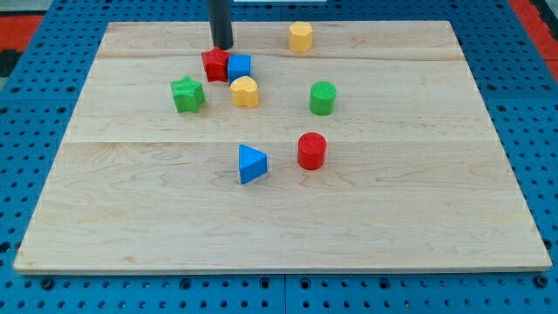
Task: Point your arm to the red star
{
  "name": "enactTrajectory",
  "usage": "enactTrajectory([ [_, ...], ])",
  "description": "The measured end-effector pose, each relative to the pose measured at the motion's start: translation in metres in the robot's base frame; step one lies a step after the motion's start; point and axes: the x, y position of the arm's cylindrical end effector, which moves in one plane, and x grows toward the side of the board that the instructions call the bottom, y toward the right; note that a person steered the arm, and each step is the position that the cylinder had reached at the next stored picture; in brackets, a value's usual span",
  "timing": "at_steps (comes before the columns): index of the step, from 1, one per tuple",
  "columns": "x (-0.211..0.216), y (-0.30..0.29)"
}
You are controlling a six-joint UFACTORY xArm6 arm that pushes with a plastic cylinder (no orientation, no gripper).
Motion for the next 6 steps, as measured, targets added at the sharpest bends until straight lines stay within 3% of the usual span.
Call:
enactTrajectory([
  [4, 0.071, 0.032],
  [6, 0.013, 0.065],
])
